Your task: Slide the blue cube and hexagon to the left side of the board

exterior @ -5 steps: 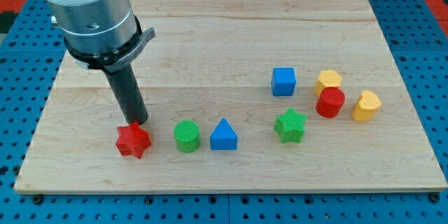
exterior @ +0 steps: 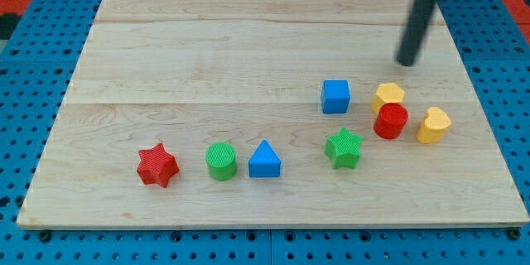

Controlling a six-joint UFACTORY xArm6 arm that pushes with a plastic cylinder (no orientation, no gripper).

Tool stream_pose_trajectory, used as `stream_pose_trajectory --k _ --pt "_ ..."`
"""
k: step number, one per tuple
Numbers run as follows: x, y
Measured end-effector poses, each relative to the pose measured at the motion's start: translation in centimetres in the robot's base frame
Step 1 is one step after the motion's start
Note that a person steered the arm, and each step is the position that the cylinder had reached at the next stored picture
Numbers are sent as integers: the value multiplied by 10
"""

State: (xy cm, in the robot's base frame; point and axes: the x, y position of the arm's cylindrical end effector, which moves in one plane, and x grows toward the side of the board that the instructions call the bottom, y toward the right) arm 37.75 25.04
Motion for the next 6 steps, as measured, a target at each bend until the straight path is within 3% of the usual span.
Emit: stream_pose_trajectory --k 1,2,6 --pt "39 43" --pt "67 39" --pt "51 -182"
